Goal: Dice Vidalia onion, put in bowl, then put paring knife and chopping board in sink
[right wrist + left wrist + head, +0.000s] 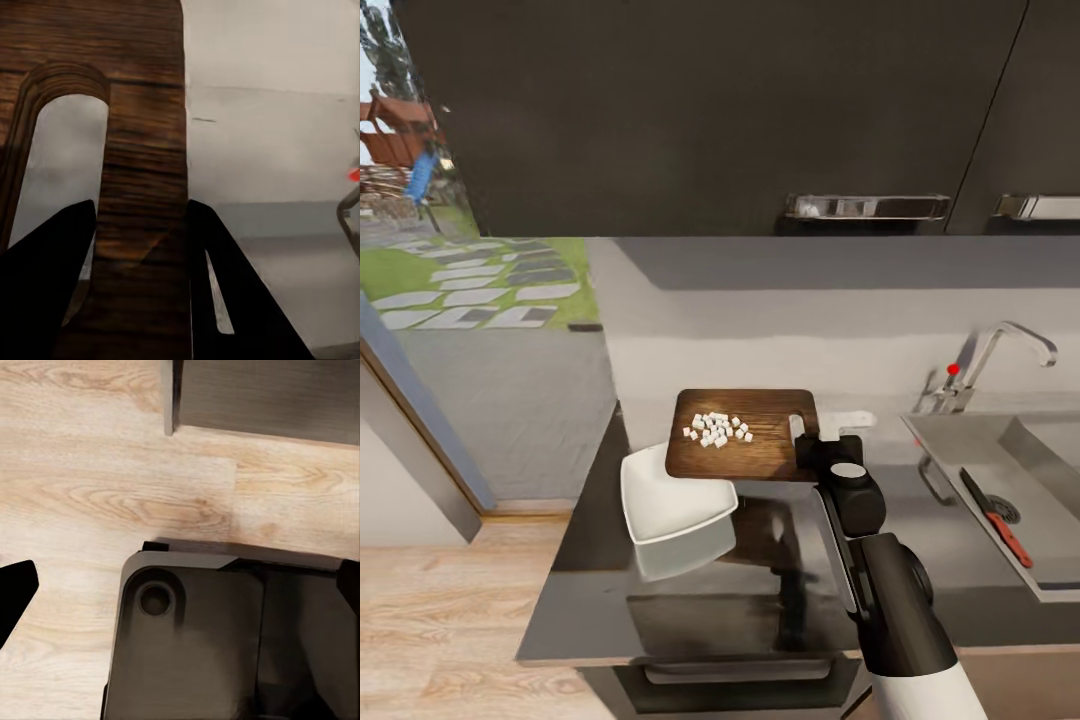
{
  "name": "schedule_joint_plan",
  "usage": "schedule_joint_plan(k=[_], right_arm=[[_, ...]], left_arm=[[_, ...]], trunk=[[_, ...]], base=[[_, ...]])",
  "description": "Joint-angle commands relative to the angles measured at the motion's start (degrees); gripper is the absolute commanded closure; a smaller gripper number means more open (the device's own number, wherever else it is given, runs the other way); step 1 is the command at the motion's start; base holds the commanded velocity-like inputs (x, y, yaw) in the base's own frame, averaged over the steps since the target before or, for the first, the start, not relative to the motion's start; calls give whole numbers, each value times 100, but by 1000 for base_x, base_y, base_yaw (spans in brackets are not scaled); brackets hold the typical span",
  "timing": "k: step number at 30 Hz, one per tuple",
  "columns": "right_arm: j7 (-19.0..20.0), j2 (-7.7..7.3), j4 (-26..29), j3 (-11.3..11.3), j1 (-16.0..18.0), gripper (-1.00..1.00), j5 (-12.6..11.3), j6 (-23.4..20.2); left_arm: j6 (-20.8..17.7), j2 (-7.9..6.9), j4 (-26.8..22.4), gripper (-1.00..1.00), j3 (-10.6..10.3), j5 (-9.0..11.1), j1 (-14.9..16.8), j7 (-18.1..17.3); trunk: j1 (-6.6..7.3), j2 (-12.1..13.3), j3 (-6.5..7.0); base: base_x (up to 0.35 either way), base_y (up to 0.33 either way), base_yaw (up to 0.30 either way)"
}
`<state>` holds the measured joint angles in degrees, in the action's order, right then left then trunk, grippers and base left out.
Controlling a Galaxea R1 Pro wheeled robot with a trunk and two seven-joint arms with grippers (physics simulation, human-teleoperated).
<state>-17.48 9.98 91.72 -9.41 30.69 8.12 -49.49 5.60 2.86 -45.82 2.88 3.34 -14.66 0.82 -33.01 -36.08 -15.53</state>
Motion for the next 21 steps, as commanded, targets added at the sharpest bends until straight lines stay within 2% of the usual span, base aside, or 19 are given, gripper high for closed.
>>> schedule_joint_plan(k=[1,5,21], right_arm=[[6,2,3,-8,7,100,57,-43],[7,2,3,-8,7,100,50,-43],[76,2,-153,-8,7,100,49,45]], left_arm=[[9,3,-5,-100,2,35,-2,6],[11,2,-6,-100,-2,35,-2,6],[12,1,-6,-100,-1,35,-2,6]], trunk=[[-2,-7,2],[-2,-7,20],[-2,-7,22]], base=[[0,288,0],[0,160,0],[0,33,0]])
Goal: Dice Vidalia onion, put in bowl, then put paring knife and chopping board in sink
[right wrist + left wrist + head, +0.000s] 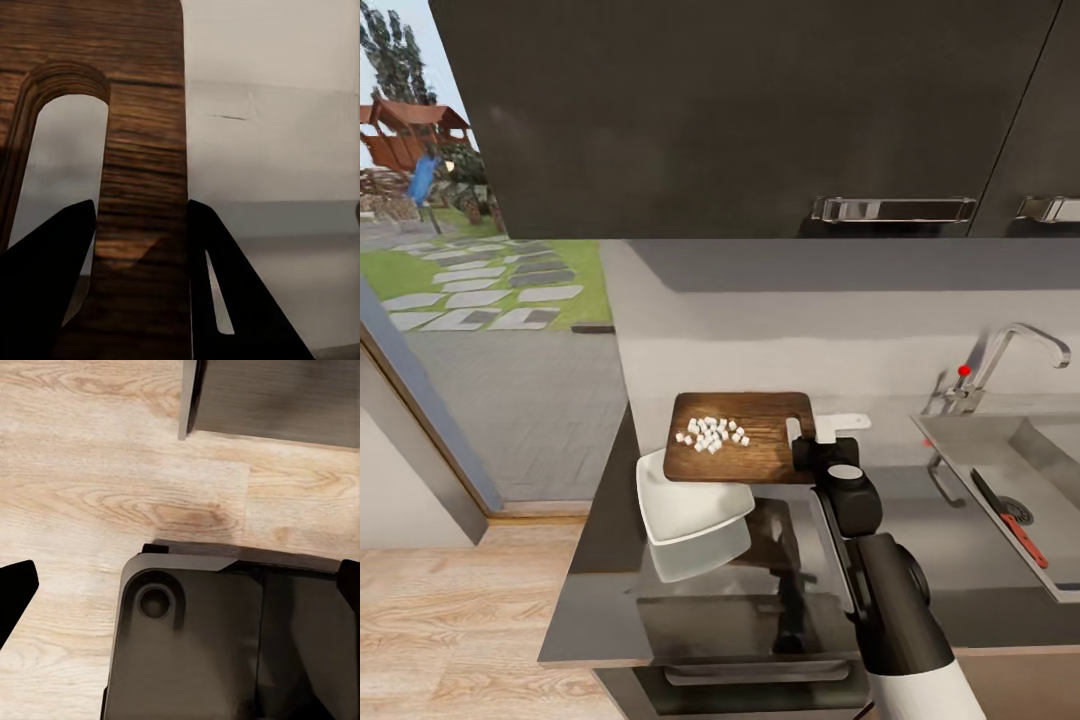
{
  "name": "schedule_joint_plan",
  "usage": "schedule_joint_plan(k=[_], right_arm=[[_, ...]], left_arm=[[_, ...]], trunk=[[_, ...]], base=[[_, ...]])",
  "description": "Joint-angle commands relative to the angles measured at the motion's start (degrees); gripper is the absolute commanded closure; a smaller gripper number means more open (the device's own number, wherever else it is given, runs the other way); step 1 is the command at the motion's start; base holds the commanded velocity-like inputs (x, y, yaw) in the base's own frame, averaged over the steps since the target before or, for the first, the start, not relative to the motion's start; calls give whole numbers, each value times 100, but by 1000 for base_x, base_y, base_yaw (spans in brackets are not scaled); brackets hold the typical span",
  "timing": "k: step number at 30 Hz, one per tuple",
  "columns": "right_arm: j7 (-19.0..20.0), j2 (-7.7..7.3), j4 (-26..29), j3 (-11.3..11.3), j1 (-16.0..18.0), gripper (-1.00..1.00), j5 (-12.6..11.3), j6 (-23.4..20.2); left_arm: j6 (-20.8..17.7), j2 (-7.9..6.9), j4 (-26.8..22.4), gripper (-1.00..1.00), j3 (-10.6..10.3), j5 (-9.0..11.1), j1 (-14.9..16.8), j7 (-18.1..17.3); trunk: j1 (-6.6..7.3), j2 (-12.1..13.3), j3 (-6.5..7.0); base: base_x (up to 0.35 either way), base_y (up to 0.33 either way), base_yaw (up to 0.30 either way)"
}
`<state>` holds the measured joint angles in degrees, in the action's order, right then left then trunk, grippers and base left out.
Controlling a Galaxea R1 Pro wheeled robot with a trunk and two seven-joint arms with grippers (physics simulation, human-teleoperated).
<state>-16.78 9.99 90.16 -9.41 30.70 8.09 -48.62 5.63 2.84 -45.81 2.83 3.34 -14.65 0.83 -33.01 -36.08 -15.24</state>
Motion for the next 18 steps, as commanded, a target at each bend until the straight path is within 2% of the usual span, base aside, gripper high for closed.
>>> schedule_joint_plan(k=[1,4,8,13,18], right_arm=[[7,1,-7,-8,6,100,53,-36],[8,1,-35,-8,6,100,-10,80],[8,1,-303,-5,4,100,-41,588],[10,1,-402,0,6,100,-47,737],[8,1,-589,1,5,100,-44,1079]], left_arm=[[8,4,-7,-100,2,35,-2,5],[8,6,-7,-100,3,35,-2,5],[8,5,-7,-100,2,35,-2,5],[8,6,-7,-100,3,35,-2,5],[8,2,-7,-100,2,35,-2,5]], trunk=[[-2,-7,-7],[-2,-7,-7],[-2,-7,-7],[-2,-7,-7],[-2,-7,-7]], base=[[0,0,0],[0,0,0],[0,0,0],[0,0,0],[0,0,0]])
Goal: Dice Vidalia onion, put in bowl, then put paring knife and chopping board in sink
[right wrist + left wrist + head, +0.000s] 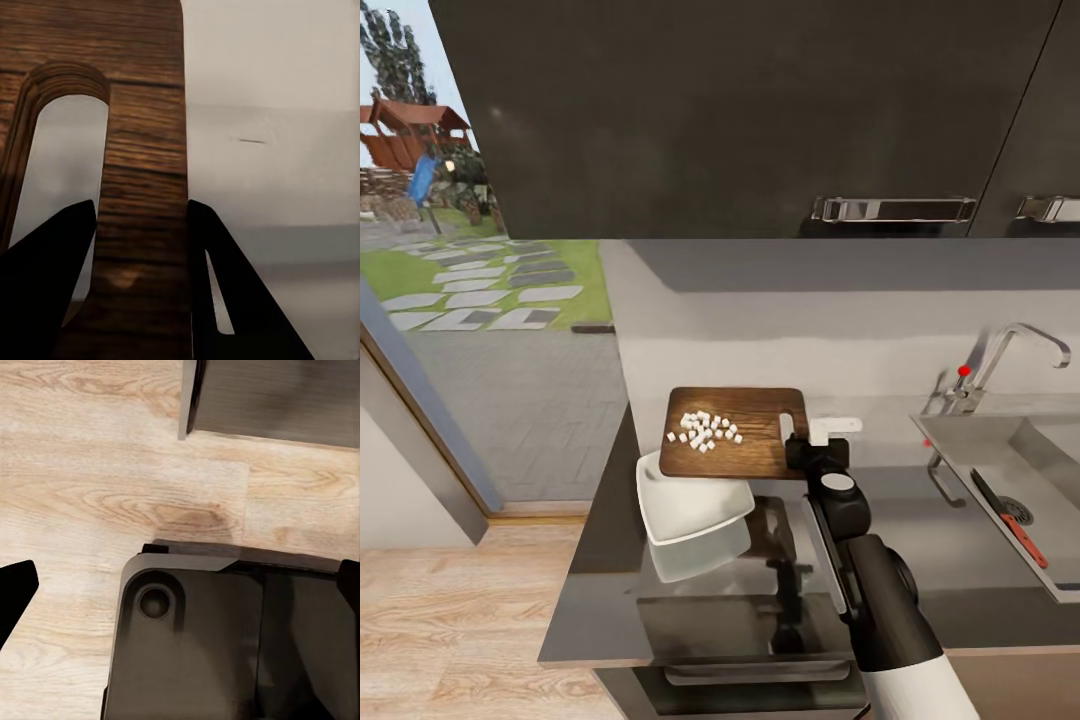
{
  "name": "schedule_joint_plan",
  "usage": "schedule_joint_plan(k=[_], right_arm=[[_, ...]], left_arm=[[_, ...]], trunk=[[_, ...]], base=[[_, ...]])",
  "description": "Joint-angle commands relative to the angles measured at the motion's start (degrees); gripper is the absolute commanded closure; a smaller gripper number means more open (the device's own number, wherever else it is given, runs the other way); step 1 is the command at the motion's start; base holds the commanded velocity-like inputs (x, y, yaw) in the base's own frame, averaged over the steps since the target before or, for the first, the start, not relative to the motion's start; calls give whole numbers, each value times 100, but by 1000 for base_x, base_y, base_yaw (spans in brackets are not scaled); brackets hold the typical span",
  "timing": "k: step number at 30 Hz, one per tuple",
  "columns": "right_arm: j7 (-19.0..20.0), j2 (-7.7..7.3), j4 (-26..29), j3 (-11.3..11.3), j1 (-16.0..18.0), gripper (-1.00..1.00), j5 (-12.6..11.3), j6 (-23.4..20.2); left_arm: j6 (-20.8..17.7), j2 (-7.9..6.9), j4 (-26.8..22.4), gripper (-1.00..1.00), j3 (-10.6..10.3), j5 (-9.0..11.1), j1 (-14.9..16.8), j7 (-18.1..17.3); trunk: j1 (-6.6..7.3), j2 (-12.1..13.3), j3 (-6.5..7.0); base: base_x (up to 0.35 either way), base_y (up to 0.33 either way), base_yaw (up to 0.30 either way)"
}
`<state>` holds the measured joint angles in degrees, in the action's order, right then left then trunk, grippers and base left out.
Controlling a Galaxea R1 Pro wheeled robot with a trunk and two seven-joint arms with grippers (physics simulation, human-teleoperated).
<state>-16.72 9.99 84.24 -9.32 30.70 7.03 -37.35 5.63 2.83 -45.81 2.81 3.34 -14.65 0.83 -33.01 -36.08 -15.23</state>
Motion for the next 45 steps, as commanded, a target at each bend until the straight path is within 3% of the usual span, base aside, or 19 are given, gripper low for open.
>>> schedule_joint_plan(k=[1,11,24,45], right_arm=[[2,1,-14,-8,6,100,62,-16],[2,1,-46,-8,5,100,62,41],[2,1,-622,-8,6,100,68,998],[-19,1,-655,-8,4,100,103,1087]], left_arm=[[8,4,-7,-100,4,35,-2,5],[8,4,-7,-100,7,35,-2,5],[7,7,1,-100,8,35,-2,5],[8,7,0,-100,7,35,-2,5]], trunk=[[-2,-7,-8],[-2,-7,-8],[-2,-7,-8],[-2,-7,-8]], base=[[0,0,0],[0,0,0],[0,0,0],[0,22,0]])
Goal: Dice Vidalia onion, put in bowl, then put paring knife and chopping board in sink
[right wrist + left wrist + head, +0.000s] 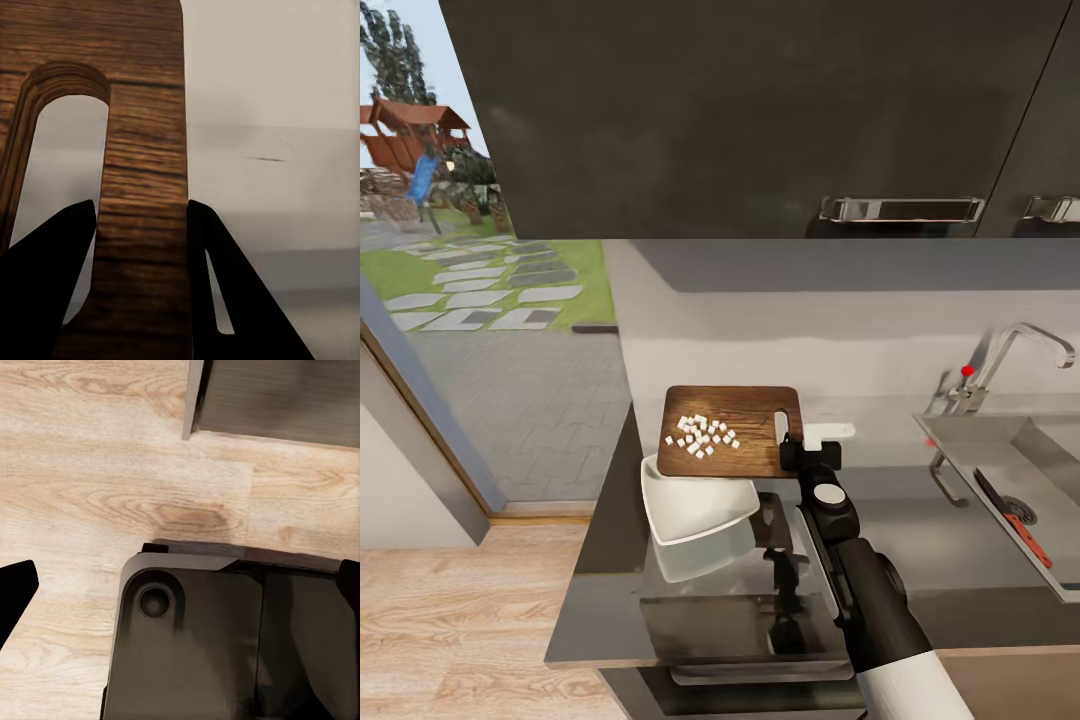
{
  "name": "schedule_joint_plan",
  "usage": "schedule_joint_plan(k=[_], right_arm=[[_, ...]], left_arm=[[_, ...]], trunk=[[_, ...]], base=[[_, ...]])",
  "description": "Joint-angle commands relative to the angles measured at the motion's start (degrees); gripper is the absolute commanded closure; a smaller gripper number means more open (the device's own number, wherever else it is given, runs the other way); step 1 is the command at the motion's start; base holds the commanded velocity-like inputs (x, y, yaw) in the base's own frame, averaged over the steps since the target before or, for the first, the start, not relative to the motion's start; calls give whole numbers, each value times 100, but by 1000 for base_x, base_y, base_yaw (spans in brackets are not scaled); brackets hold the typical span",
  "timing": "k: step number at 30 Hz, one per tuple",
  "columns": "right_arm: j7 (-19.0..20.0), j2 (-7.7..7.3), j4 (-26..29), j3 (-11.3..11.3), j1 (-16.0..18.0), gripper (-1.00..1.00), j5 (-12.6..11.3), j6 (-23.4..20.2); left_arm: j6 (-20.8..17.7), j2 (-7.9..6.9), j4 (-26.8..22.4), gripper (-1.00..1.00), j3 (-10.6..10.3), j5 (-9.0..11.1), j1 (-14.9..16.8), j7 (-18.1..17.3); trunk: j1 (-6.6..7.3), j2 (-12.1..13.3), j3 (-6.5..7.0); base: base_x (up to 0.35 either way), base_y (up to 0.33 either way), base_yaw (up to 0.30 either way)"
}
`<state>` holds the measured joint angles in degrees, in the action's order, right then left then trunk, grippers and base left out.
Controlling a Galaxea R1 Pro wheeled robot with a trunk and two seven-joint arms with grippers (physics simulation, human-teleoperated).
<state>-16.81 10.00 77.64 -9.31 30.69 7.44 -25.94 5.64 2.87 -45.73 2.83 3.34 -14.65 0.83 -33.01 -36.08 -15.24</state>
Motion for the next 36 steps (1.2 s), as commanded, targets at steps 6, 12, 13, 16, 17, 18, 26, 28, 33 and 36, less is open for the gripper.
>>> schedule_joint_plan(k=[6,12,13,16,17,18,26,28,33,36], right_arm=[[-22,-110,-4,-9,7,100,67,35],[-24,-171,-145,-9,7,100,65,271],[-24,-173,-153,-9,5,100,65,277],[-24,-173,-173,-9,6,100,65,292],[-24,-175,-180,-9,5,100,65,330],[-24,-178,-185,-9,6,100,66,370],[-32,-178,-275,-18,6,100,73,493],[-33,-180,-276,-18,6,100,74,495],[-33,-180,-327,-18,5,100,74,609],[-33,-179,-365,-18,7,100,74,654]], left_arm=[[8,3,-6,-100,1,35,-2,5],[8,0,-14,-100,5,35,-2,5],[6,-2,-14,-100,6,35,-2,5],[6,1,-14,-100,2,35,-2,5],[7,1,-14,-100,2,35,-2,5],[7,2,-14,-100,4,35,-2,5],[8,-1,-15,-100,2,35,-2,5],[7,0,-15,-100,2,35,-2,5],[6,2,-15,-100,6,35,-2,5],[5,3,-11,-100,4,35,-2,5]], trunk=[[-2,-7,-8],[-2,-7,-8],[-2,-7,-8],[-2,-7,-8],[-2,-7,-8],[-2,-7,-8],[-2,-7,-8],[-2,-7,-8],[-2,-7,-8],[-2,-7,-8]], base=[[0,0,0],[0,0,0],[0,0,0],[0,0,0],[0,0,0],[0,0,0],[0,0,0],[0,0,0],[0,0,0],[0,0,0]])
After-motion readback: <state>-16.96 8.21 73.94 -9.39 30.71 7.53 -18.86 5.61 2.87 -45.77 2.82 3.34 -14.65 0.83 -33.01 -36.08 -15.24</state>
